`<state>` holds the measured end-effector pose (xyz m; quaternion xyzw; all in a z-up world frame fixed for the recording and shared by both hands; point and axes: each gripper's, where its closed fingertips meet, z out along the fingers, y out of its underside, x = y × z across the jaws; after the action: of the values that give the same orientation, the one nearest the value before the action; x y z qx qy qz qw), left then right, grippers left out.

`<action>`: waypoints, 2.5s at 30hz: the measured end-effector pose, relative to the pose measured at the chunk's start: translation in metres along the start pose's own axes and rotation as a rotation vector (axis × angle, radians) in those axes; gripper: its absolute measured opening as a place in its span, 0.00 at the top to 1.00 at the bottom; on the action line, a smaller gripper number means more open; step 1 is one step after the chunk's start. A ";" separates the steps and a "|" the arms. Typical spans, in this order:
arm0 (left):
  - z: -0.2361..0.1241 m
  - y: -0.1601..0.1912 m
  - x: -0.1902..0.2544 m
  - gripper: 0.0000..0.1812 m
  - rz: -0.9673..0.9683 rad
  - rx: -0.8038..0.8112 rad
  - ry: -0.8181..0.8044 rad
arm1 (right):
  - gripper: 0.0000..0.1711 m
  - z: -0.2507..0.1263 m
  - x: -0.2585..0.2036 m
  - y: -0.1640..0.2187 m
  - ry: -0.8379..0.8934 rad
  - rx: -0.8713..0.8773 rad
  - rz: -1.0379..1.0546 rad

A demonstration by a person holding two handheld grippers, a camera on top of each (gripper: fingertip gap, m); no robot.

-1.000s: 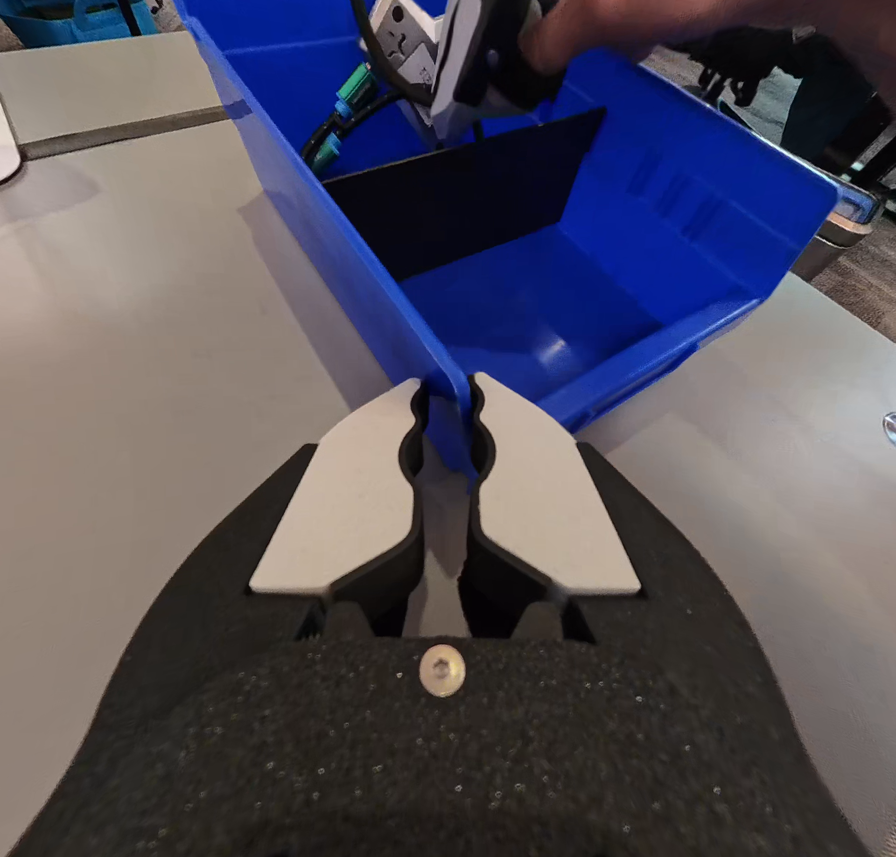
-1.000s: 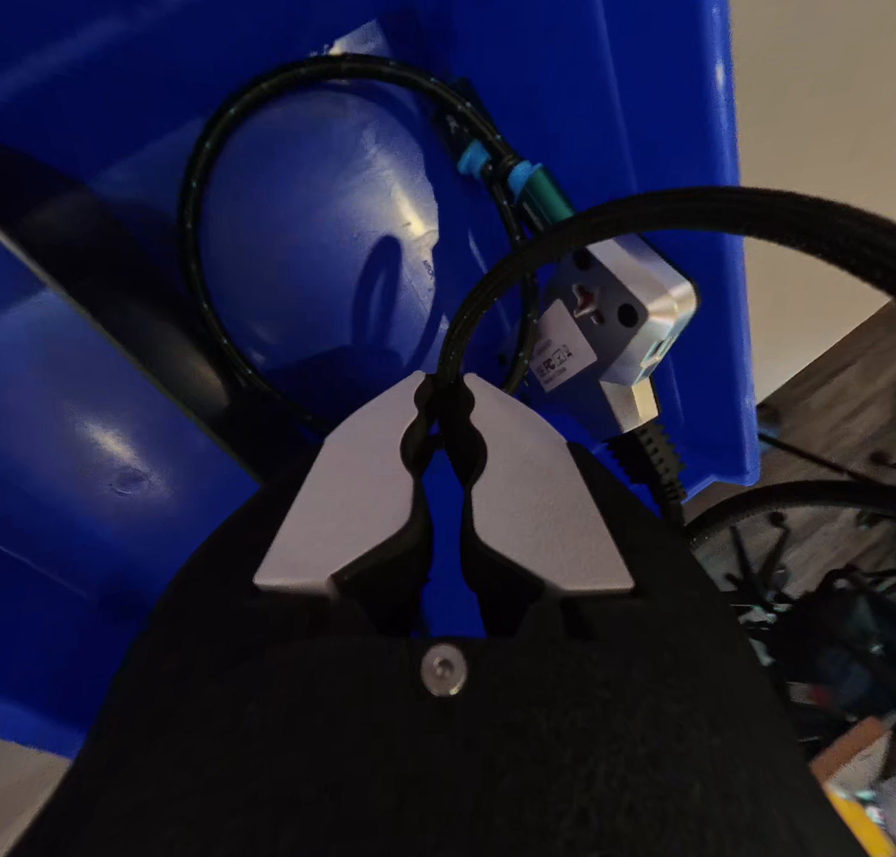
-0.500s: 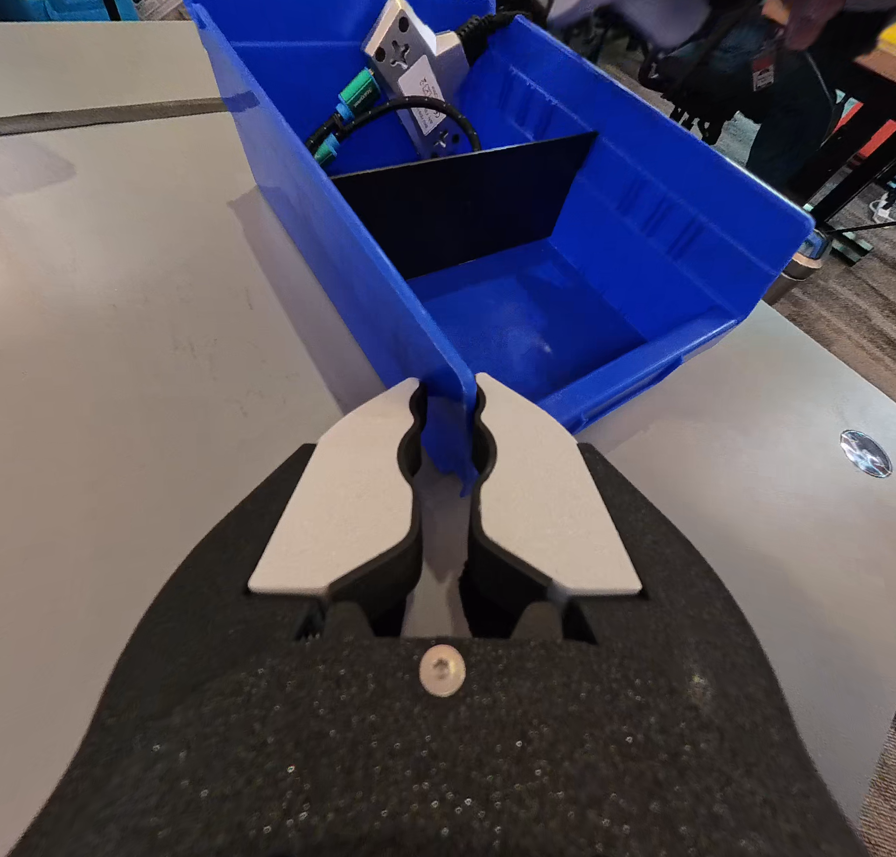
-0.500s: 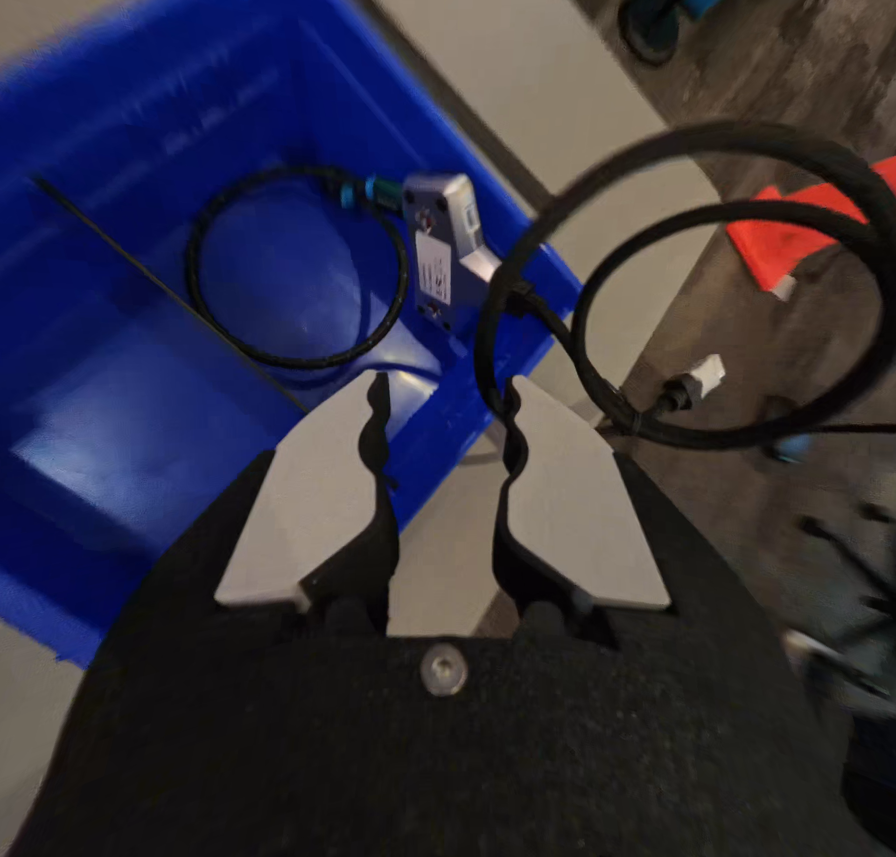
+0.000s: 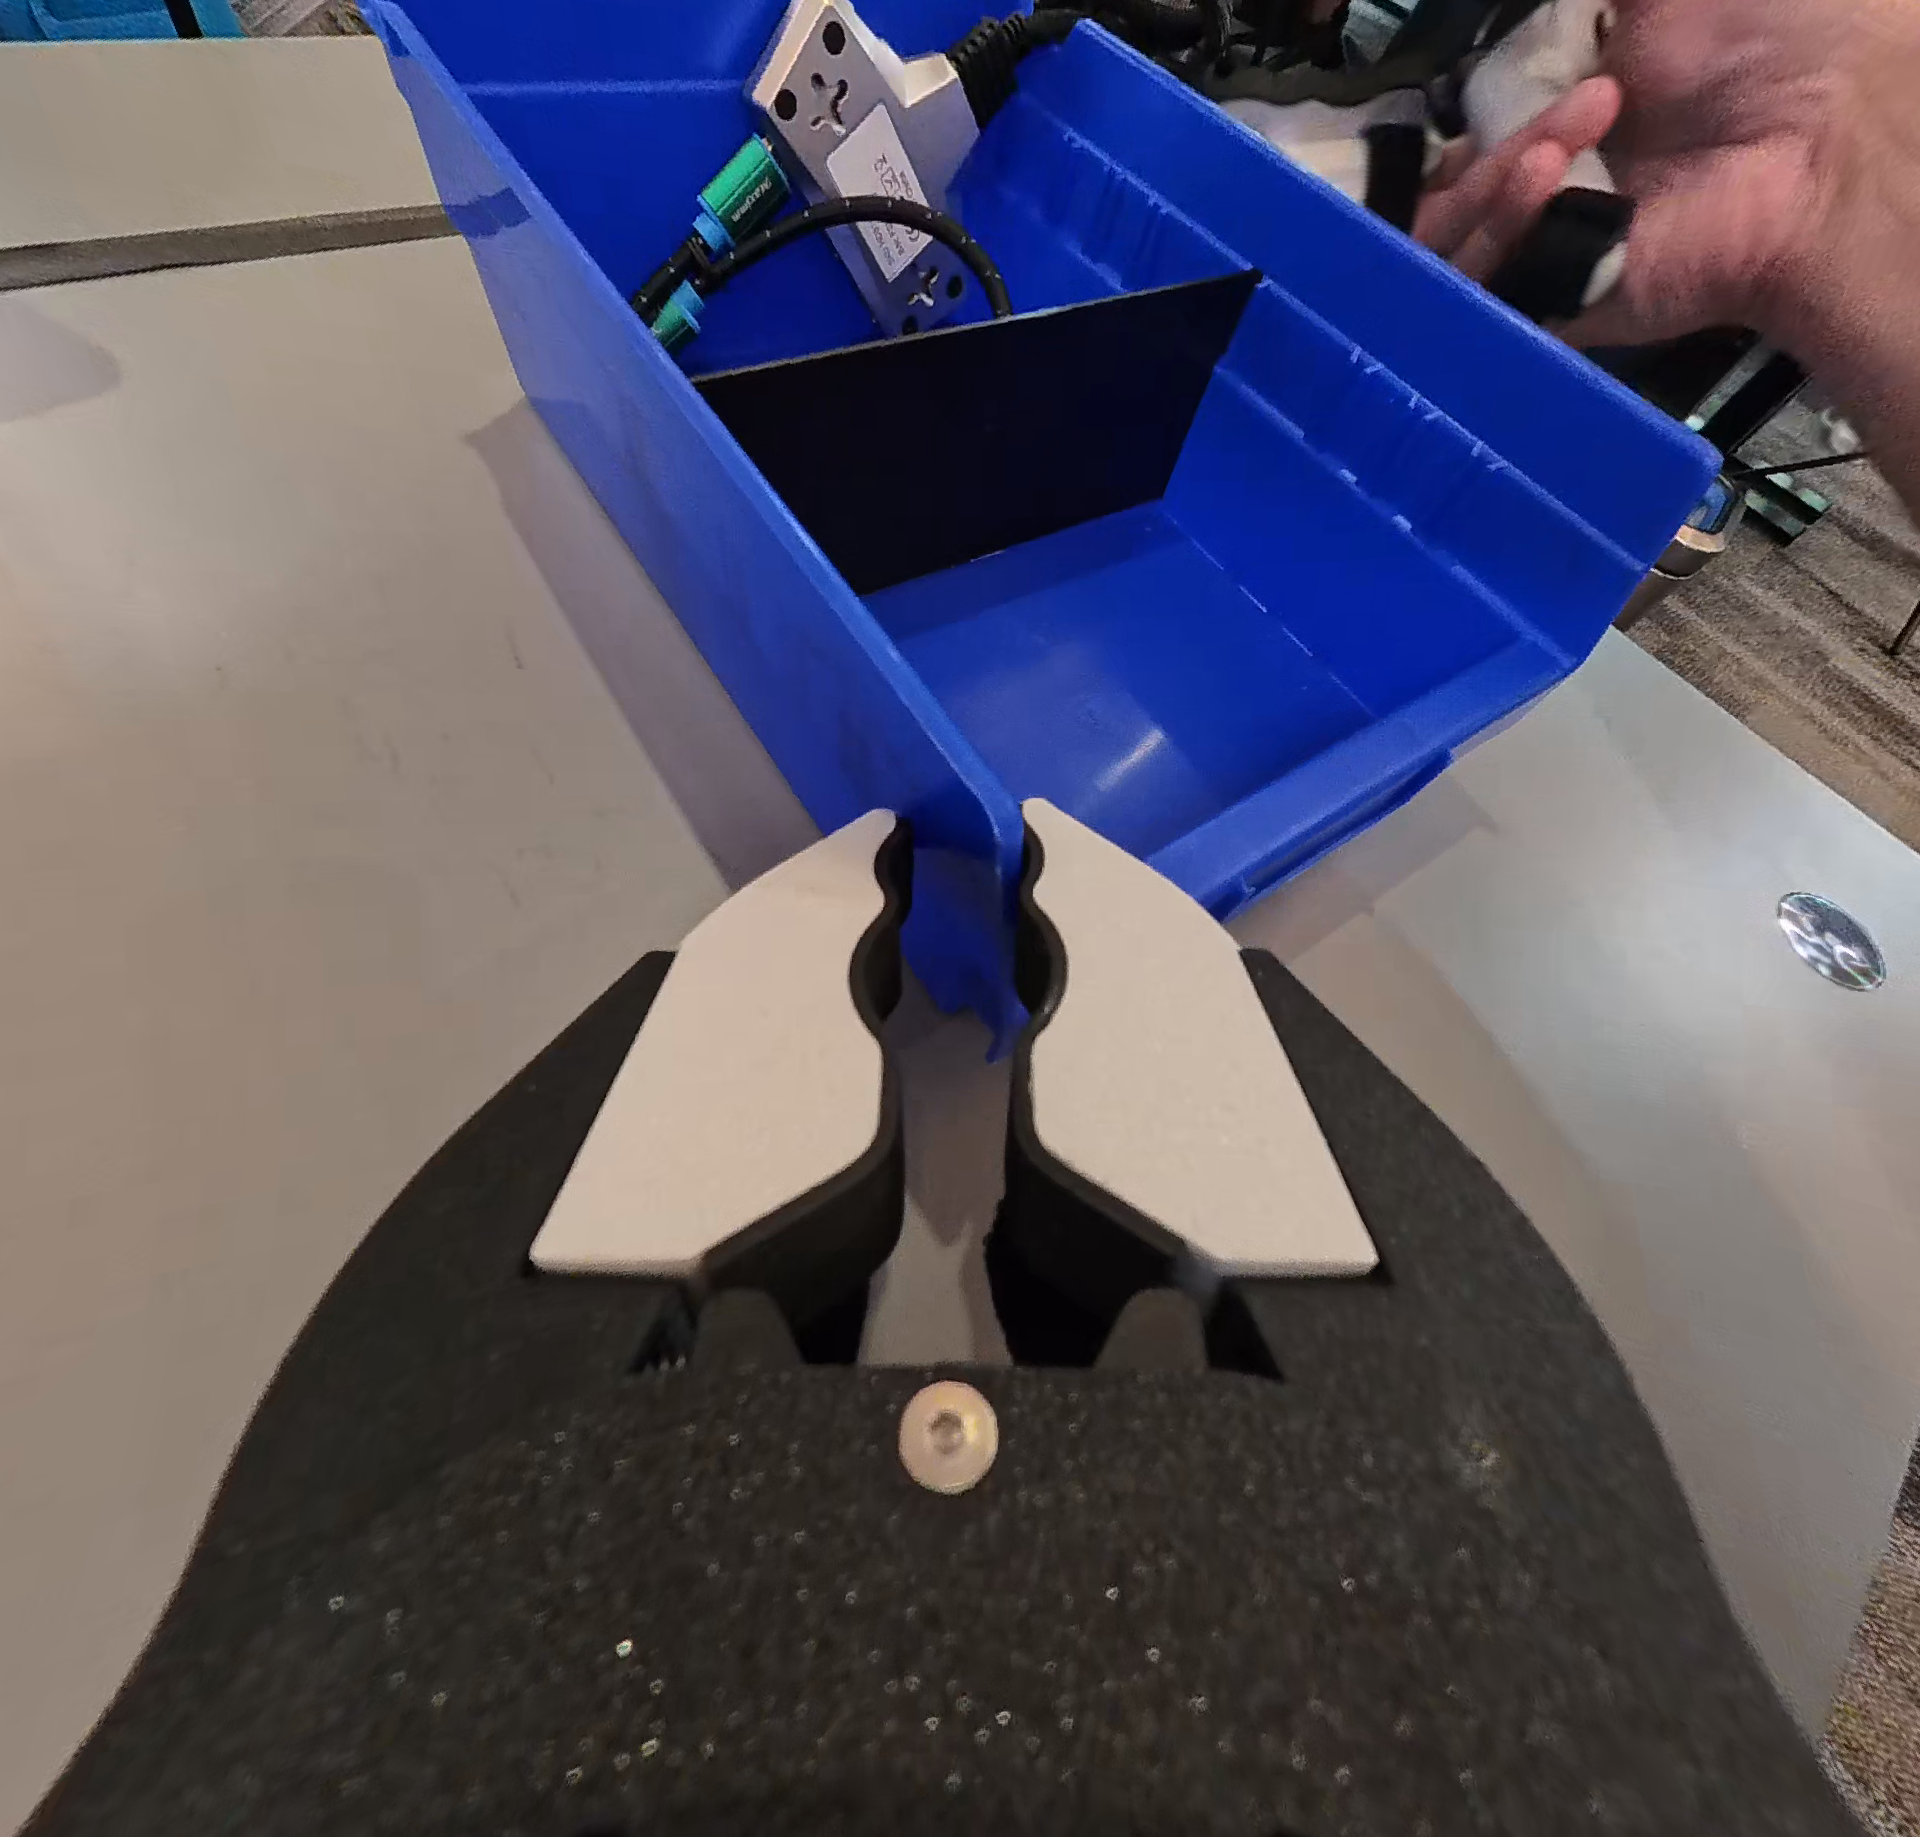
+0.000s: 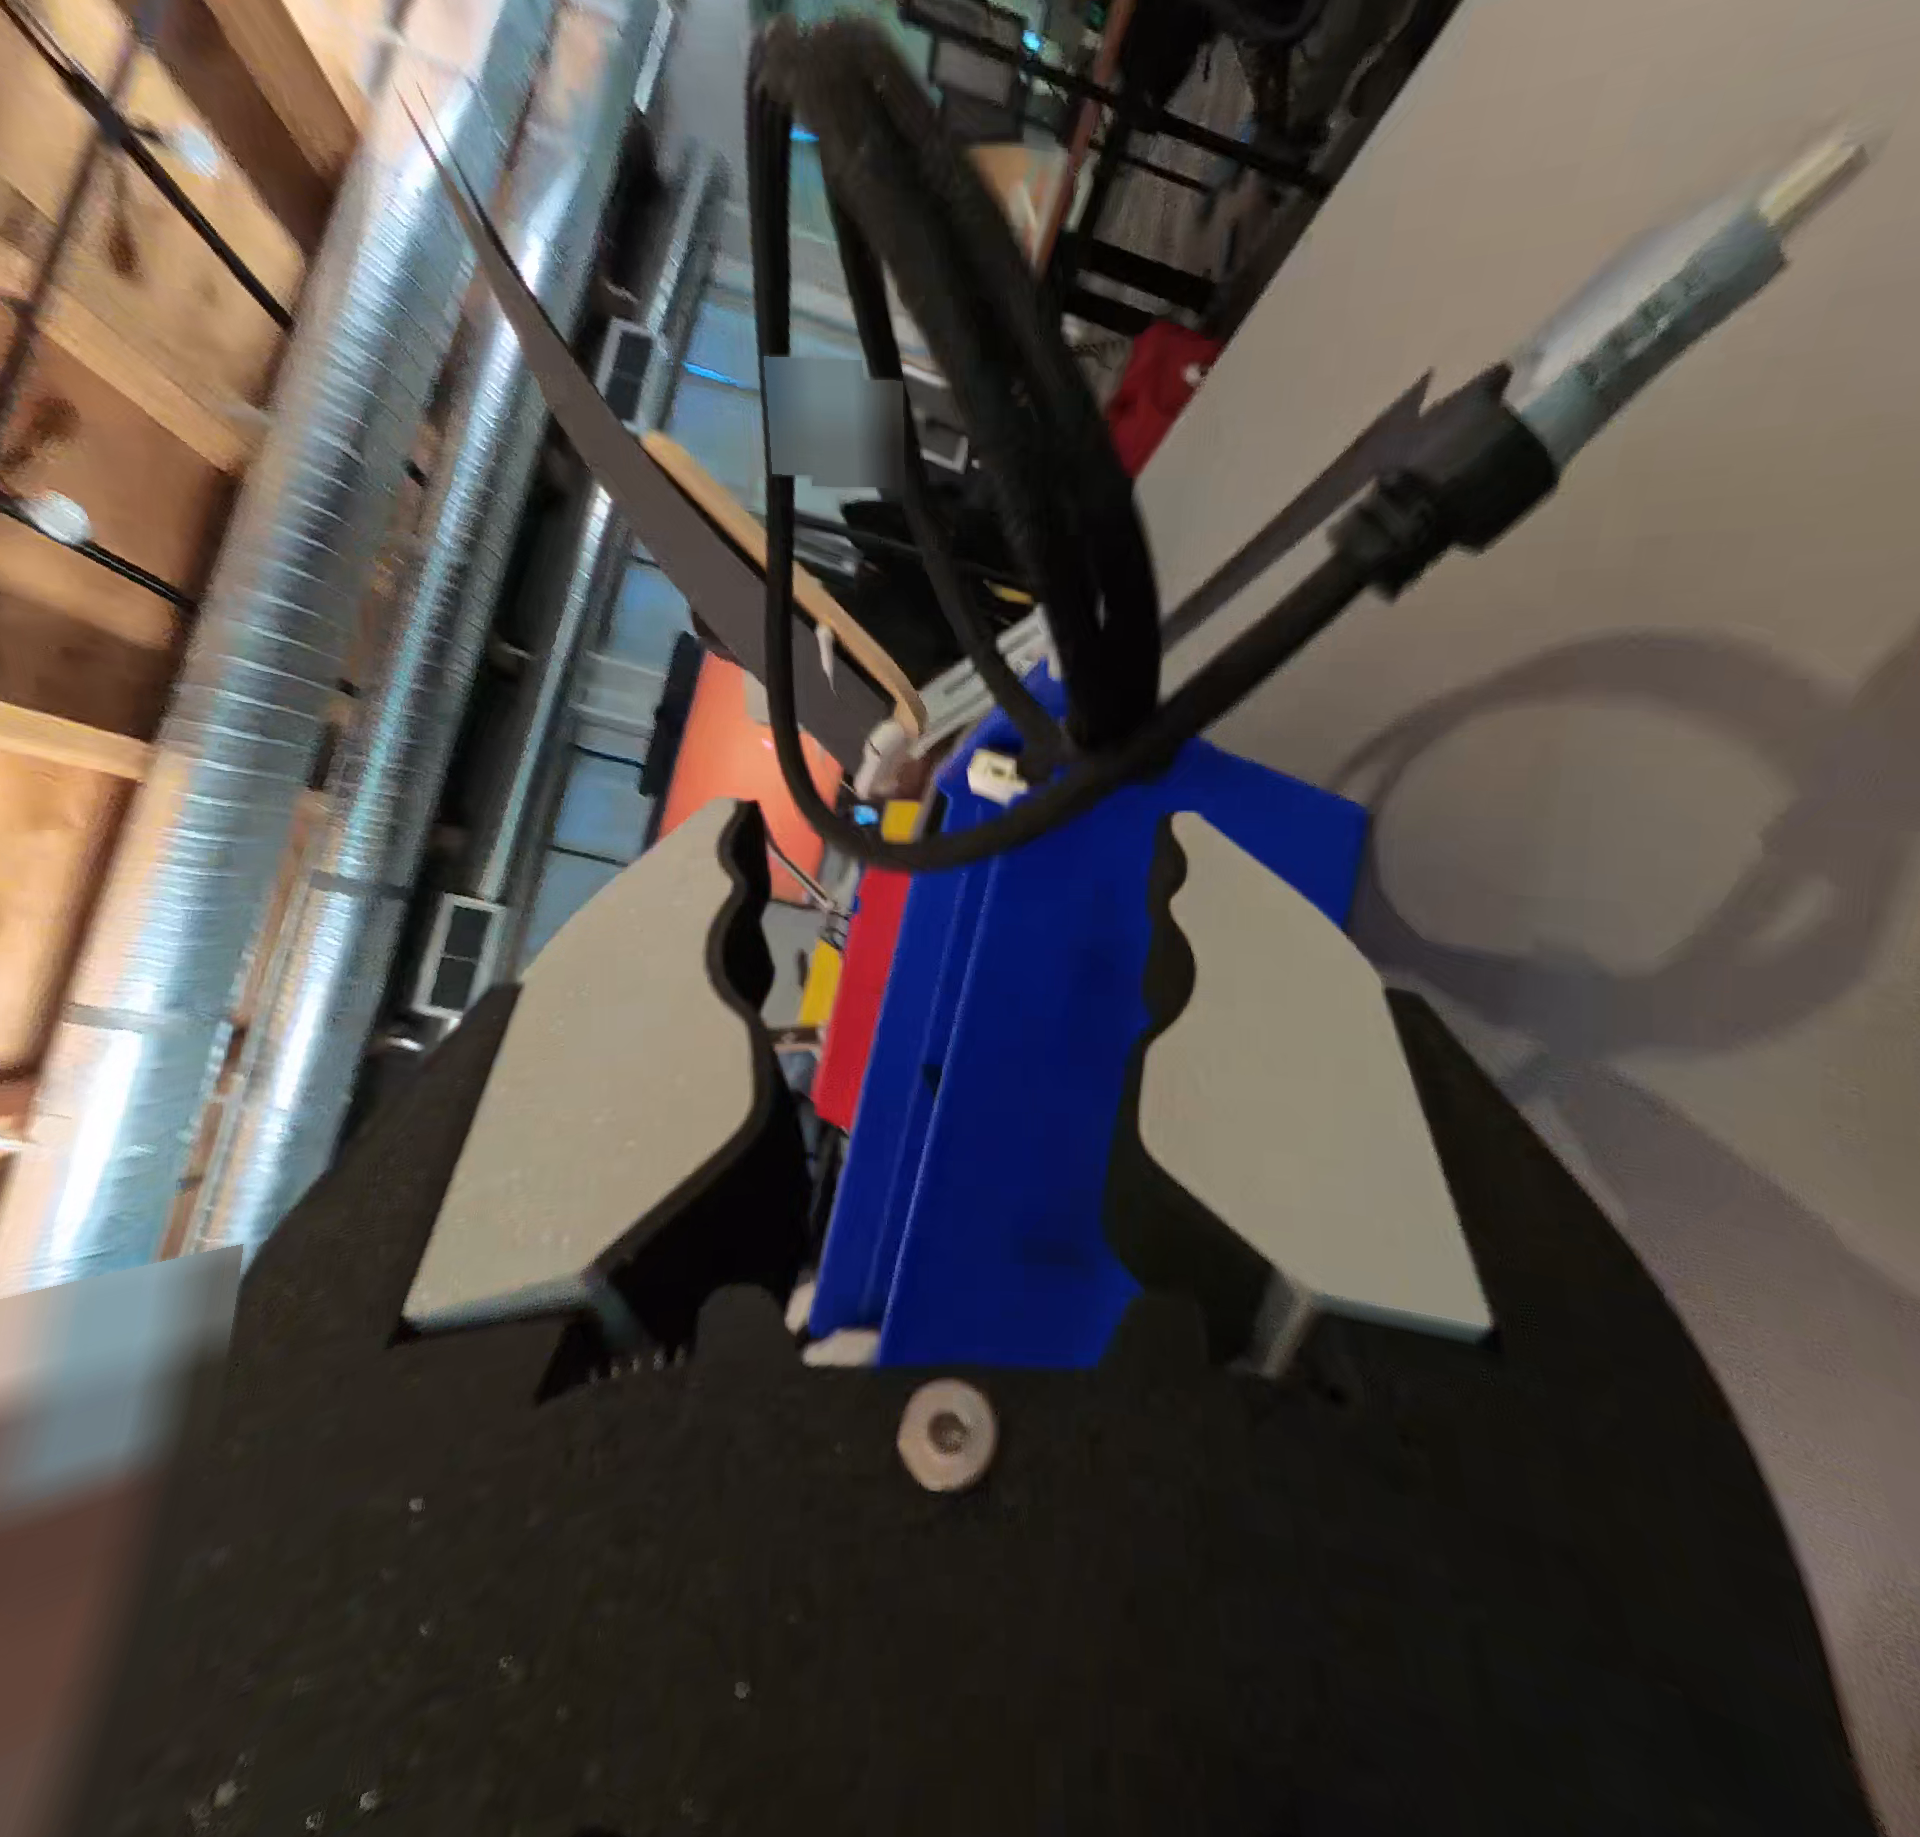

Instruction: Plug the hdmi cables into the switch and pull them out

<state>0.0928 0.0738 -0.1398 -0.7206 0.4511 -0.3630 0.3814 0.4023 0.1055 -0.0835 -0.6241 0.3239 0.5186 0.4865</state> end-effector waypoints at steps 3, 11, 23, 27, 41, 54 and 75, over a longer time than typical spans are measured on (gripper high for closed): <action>0.000 0.000 0.000 0.91 0.009 -0.002 -0.001 | 0.62 0.019 0.007 -0.014 -0.051 0.046 0.068; 0.000 0.000 0.000 0.91 0.013 -0.002 0.008 | 0.89 0.018 0.004 -0.023 0.294 0.078 -0.513; 0.000 0.000 0.000 0.91 -0.023 -0.005 0.013 | 0.90 0.009 -0.025 0.061 1.091 -0.878 -1.903; 0.001 0.000 0.001 0.91 -0.005 -0.023 0.011 | 0.91 0.011 -0.013 0.071 1.178 -1.071 -2.035; 0.000 0.001 -0.003 0.89 0.051 -0.035 0.003 | 0.87 0.058 -0.013 0.061 0.960 -1.127 -1.462; -0.006 0.001 -0.005 0.87 -0.050 -0.008 0.081 | 0.76 0.060 -0.010 0.043 0.729 -0.789 -1.202; -0.005 0.001 -0.001 0.88 -0.062 0.000 0.076 | 0.70 -0.013 -0.069 0.073 0.624 -0.416 -1.145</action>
<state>0.0880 0.0730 -0.1387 -0.7200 0.4427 -0.4017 0.3525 0.3225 0.0631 -0.0376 -0.8977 -0.0384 0.0270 0.4381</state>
